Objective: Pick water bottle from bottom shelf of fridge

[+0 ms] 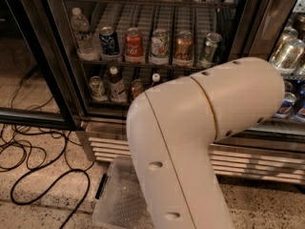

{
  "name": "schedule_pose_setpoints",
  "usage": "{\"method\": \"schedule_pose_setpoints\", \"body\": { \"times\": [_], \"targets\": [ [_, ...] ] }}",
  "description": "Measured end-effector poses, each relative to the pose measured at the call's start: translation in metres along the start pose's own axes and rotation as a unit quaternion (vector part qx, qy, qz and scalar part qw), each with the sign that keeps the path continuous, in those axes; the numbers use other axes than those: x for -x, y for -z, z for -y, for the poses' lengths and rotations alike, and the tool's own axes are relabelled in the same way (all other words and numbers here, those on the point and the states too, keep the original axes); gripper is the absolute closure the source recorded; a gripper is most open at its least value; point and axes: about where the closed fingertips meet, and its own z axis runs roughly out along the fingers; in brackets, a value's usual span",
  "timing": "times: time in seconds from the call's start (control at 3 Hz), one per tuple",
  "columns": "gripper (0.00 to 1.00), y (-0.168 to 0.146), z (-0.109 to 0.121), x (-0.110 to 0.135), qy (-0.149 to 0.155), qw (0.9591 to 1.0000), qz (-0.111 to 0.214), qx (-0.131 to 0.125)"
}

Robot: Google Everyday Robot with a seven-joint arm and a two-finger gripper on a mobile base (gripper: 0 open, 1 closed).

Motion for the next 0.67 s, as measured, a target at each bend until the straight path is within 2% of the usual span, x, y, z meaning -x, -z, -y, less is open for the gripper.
{"method": "schedule_pose_setpoints", "body": {
  "times": [0.33, 0.67],
  "targets": [
    [0.31, -0.009, 0.0033, 0.003, -0.004, 1.0, 0.002, -0.003],
    [0.5, -0.0084, 0.0087, 0.0013, -0.033, 0.9994, -0.002, 0.004]
  ]
}}
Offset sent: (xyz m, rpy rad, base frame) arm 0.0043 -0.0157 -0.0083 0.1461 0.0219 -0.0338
